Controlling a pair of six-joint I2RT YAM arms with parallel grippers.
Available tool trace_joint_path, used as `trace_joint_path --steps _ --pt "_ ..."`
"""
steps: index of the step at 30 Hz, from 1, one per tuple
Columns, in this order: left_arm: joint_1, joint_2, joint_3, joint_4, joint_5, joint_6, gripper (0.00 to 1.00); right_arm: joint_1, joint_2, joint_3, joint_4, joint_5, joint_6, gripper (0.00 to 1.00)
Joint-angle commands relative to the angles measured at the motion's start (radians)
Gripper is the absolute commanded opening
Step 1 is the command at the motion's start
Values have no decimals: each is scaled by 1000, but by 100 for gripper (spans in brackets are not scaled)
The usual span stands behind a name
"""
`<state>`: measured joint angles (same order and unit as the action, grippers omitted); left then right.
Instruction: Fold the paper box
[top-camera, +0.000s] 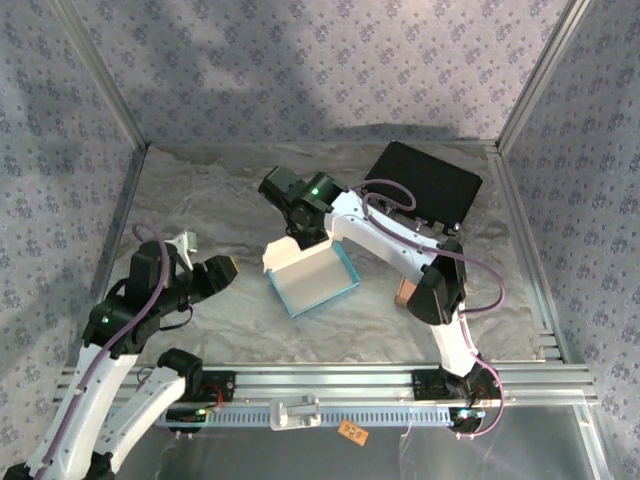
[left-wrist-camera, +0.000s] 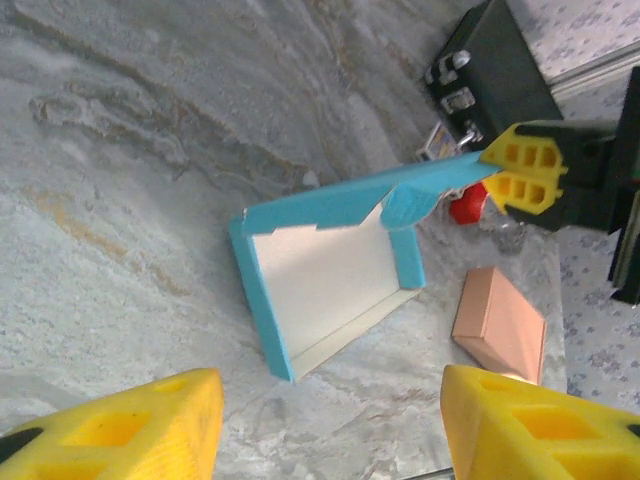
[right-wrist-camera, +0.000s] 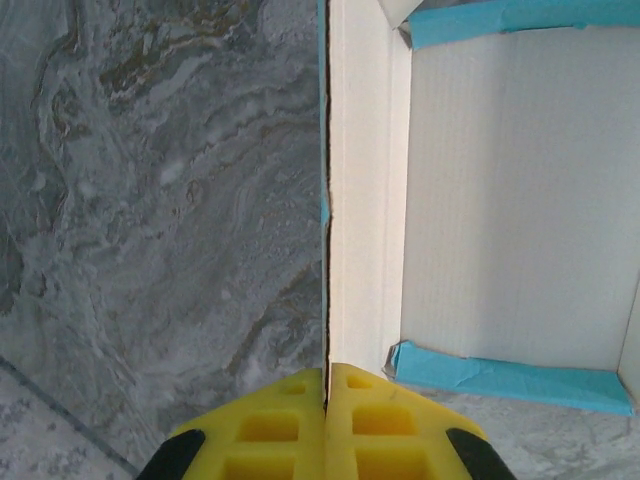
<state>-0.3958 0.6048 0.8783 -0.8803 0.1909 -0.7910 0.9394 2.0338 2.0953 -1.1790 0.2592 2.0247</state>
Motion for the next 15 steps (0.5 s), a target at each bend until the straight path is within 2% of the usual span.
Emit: trace_joint_path --steps 1,4,10,12,15 --pt "-9 4 -25 21 28 80 61 -5 -40 -40 -2 64 175 1" --pt "-9 6 -50 82 28 100 62 -21 -54 -75 50 55 140 14" --pt "-11 66 -67 144 35 121 62 -45 -81 -82 122 46 -54 30" --pt "-11 87 -62 149 33 139 62 -48 -108 -80 114 73 -140 37" --pt "-14 112 -58 136 22 165 62 -60 -167 -80 121 145 -353 40"
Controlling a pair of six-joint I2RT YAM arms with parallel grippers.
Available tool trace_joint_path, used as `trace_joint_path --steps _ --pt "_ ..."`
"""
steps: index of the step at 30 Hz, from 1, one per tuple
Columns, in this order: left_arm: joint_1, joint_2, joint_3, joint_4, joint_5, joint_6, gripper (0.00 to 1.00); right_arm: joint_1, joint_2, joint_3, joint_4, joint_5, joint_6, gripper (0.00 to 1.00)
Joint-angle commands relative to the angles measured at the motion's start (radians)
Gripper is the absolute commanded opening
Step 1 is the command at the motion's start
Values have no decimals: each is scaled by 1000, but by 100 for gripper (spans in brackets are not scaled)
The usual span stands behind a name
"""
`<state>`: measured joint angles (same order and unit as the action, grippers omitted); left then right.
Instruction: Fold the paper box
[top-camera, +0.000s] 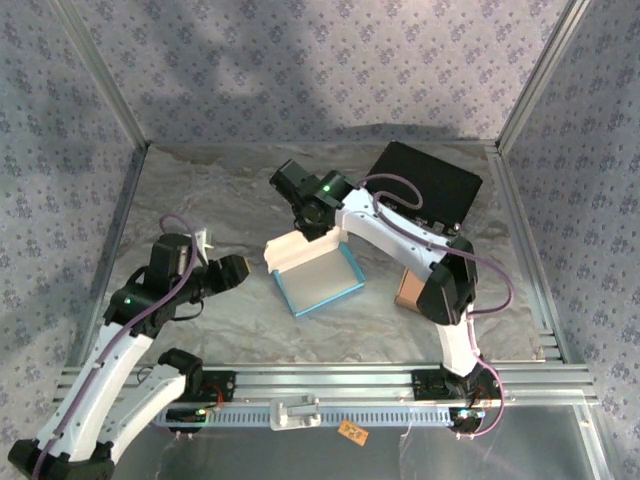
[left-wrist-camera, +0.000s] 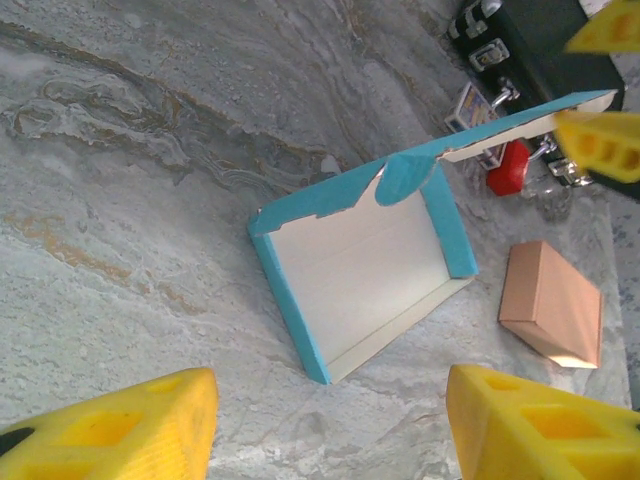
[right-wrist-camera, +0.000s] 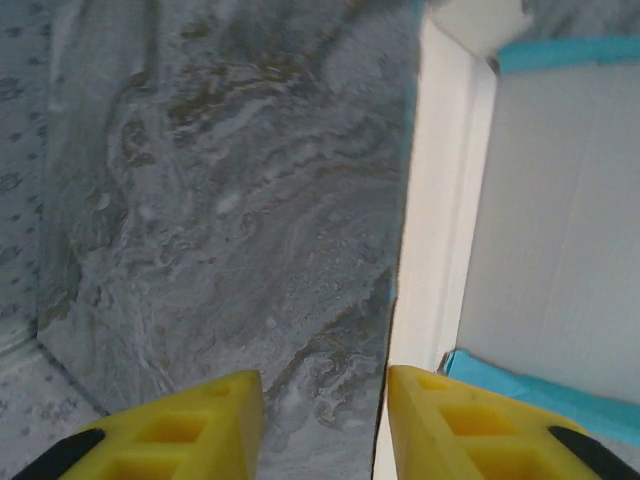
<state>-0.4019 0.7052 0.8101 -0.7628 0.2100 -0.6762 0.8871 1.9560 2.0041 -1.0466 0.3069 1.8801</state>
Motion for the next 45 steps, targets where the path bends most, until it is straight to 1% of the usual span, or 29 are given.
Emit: trace_joint_path --steps 1,2,3,4,5,6,7,8,9,11,12,14,16,17,19,23,24,26,27,28,29,30,32,33,34,36,37,39,45 --pt "-10 20 13 8 -3 56 62 -9 -122 9 -12 144 -318 42" --pt "-13 28 11 1 -8 63 61 -15 -171 -16 23 192 -466 46" --pt "-17 33 3 -3 -13 67 60 -26 -227 -68 107 212 -670 51" --pt "-24 36 -4 -2 -21 69 60 -42 -283 -133 186 191 -840 55" --pt "-35 36 -15 6 -23 75 60 -72 -359 -235 317 94 -1084 63" --pt "-50 33 -28 23 -23 86 60 -123 -438 -362 455 -103 -1306 66" --pt "-67 30 -41 45 -31 90 66 -182 -503 -474 561 -306 -1468 67" --pt "-87 30 -57 72 -47 91 88 -255 -562 -588 608 -518 -1598 68" --pt "-106 35 -72 112 -62 92 94 -329 -591 -651 580 -648 -1682 67" --pt "-151 68 -83 149 -131 95 95 -438 -589 -682 424 -746 -1844 62" --pt "-173 100 -78 154 -174 100 95 -466 -578 -696 365 -744 -1923 60" --pt "-213 165 -51 141 -264 107 91 -482 -567 -766 374 -710 -2030 59" --pt "-250 214 -25 134 -367 96 81 -486 -560 -844 455 -662 -2061 58" --pt "-252 222 -16 136 -397 77 80 -498 -557 -878 518 -649 -2040 57" --pt "-256 202 13 141 -439 67 100 -537 -569 -942 649 -687 -1981 57" --pt "-266 89 17 249 -594 38 100 -547 -657 -1110 925 -697 -1971 64" --pt "-257 51 -13 279 -633 -33 100 -548 -664 -1129 956 -702 -1986 65" --pt "-218 -49 -110 270 -765 -362 100 -548 -659 -1145 968 -713 -2025 66" --pt "-185 -93 -154 334 -724 -383 100 -549 -650 -1146 970 -721 -2032 67" --pt "-150 -128 -191 421 -631 -293 99 -555 -642 -1147 971 -738 -2036 67" --pt "-137 -129 -185 393 -596 -261 97 -556 -636 -1148 982 -755 -2033 68" --pt "-138 -103 -144 298 -586 -239 96 -559 -627 -1147 987 -772 -2033 68" --pt "-147 8 -47 130 -467 -84 89 -557 -611 -1143 997 -812 -2049 68" --pt "-168 56 -12 44 -448 -63 89 -551 -600 -1138 997 -823 -2061 68" --pt "-200 93 7 -7 -441 -35 88 -542 -586 -1126 986 -827 -2084 68" --pt "-293 115 -1 -14 -455 28 81 -523 -544 -1088 948 -822 -2127 67" --pt "-316 116 -9 -8 -461 30 79 -517 -525 -1071 941 -820 -2132 67" --pt "-325 121 -29 25 -438 33 71 -515 -477 -1033 935 -830 -2127 66" --pt "-333 185 -37 78 -436 28 68 -493 -387 -937 884 -802 -2142 62"
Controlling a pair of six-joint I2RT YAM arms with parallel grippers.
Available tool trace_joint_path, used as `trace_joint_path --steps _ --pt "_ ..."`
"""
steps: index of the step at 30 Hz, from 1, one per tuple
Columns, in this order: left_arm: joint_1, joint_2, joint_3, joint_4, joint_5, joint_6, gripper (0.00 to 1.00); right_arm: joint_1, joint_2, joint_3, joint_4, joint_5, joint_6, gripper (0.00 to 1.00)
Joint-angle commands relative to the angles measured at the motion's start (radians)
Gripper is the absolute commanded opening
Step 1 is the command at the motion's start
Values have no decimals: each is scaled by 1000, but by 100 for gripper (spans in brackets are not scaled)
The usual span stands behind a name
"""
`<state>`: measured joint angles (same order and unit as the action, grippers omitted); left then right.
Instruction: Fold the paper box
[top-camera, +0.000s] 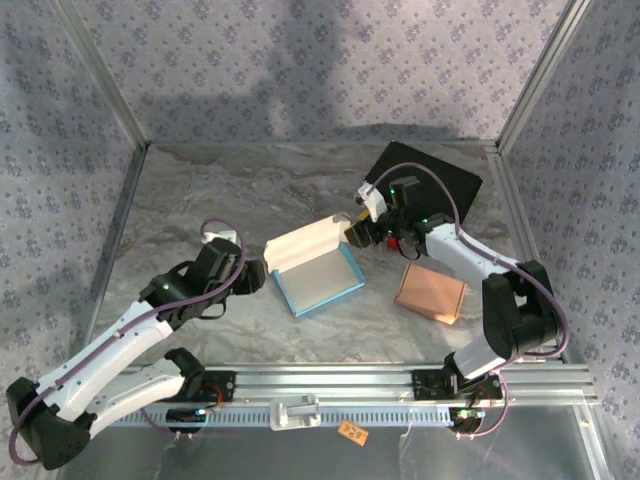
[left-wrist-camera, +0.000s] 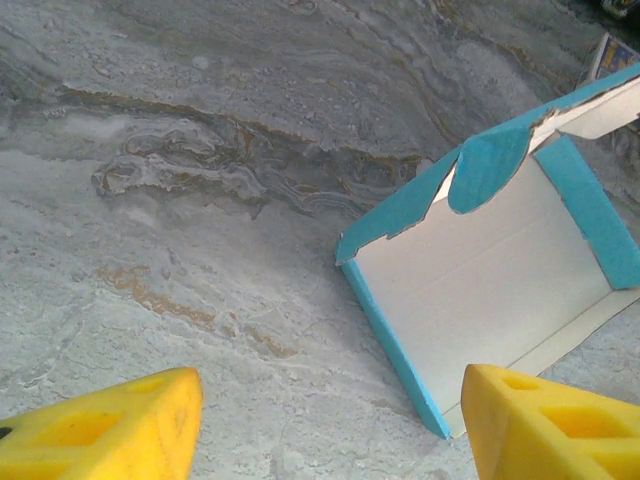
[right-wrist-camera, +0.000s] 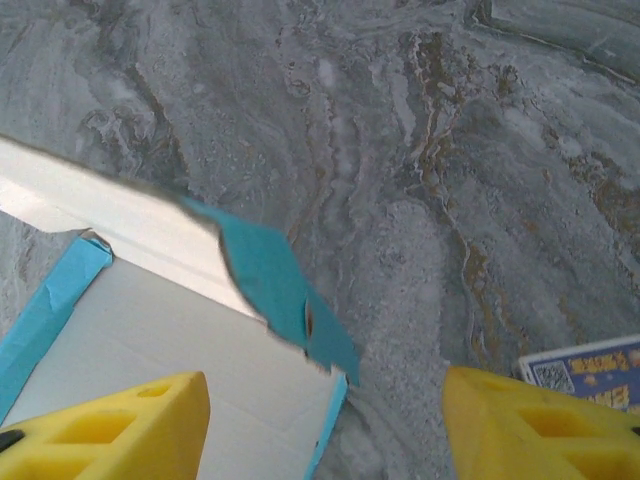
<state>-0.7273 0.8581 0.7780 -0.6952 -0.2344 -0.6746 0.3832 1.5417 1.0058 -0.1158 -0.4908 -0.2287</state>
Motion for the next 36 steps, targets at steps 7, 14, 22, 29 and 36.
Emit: trace_joint_path --steps 7,14,22,29,36 --pt "-7 134 47 11 -17 39 67 17 86 127 -81 -15 -33 50" --pt "-6 139 48 45 -23 26 67 33 109 157 -128 -42 -41 24" --pt "-1 140 69 41 -41 32 66 54 73 148 -130 51 1 0" --pt "174 201 132 24 98 120 64 121 22 153 -185 315 182 0" --pt "312 337 234 60 307 379 65 193 0 162 -274 482 333 0"
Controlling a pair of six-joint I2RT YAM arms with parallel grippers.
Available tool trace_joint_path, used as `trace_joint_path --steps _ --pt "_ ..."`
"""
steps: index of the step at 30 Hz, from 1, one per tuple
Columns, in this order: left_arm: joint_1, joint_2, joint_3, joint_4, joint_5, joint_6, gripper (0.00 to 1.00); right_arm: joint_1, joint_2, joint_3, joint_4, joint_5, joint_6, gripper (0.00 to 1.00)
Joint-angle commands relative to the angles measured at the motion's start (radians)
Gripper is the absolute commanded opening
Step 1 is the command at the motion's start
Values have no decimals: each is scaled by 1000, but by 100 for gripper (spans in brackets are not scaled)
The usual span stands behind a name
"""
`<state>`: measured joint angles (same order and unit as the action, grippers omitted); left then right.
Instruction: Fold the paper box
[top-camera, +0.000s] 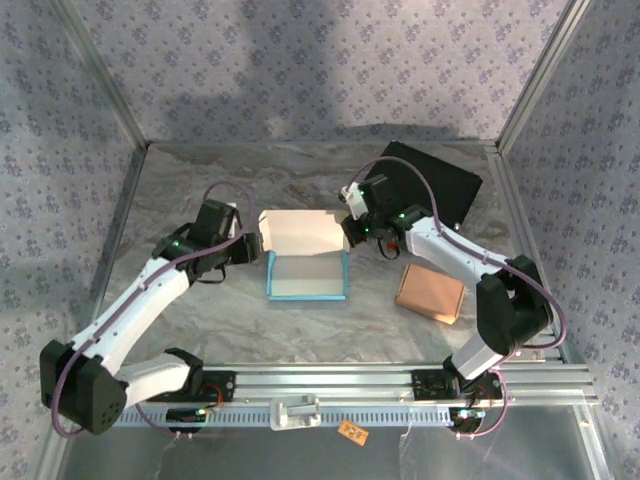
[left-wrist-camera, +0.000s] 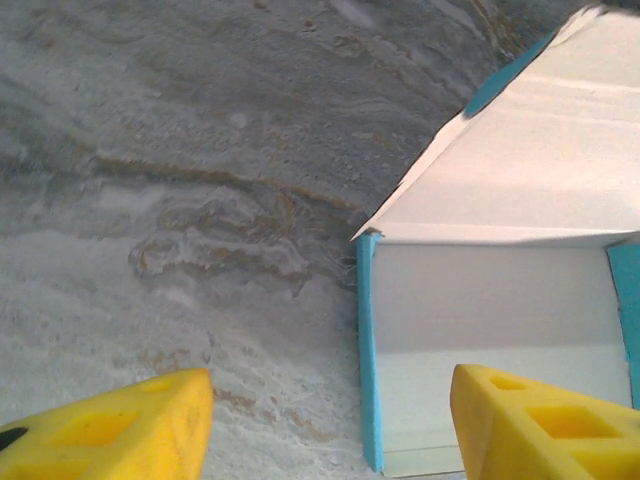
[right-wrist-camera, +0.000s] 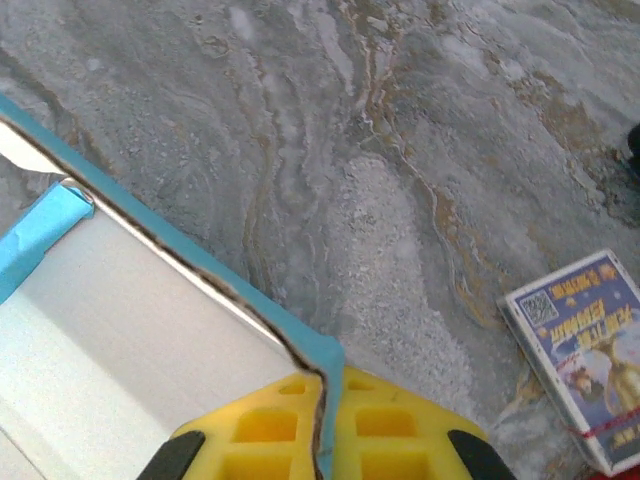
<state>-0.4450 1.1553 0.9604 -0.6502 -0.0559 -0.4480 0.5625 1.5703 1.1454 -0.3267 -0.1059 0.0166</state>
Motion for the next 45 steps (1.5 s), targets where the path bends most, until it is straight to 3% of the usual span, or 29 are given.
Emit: trace_joint_path --steps 1,4,8,14,20,23,26,28,31,34,41,45 --pt "48 62 60 24 185 195 66 15 -26 26 -65 94 88 0" --pt "103 110 81 61 301 265 66 8 -5 69 -91 74 78 0" --pt "132 205 156 41 344 351 63 -1 9 100 -97 41 60 0" --pt "138 307 203 77 377 378 43 -3 39 132 -116 11 49 0" --pt "138 310 191 112 317 375 44 -3 51 132 -108 -11 46 0" --pt "148 290 186 125 242 385 52 -10 56 133 -116 -22 34 0" --pt "200 280 178 134 285 399 60 -25 60 129 -120 -54 7 0" --pt "228 294 174 144 385 433 61 -32 63 133 -131 -68 -19 0" --pt "231 332 184 147 505 503 58 -45 69 133 -127 -100 -46 0" --pt "232 363 194 165 550 531 51 -57 87 144 -133 -119 -61 0" --pt "230 416 242 173 532 547 48 -63 110 169 -140 -144 -76 0" --pt "215 447 271 164 508 543 38 -62 117 176 -142 -145 -76 0"
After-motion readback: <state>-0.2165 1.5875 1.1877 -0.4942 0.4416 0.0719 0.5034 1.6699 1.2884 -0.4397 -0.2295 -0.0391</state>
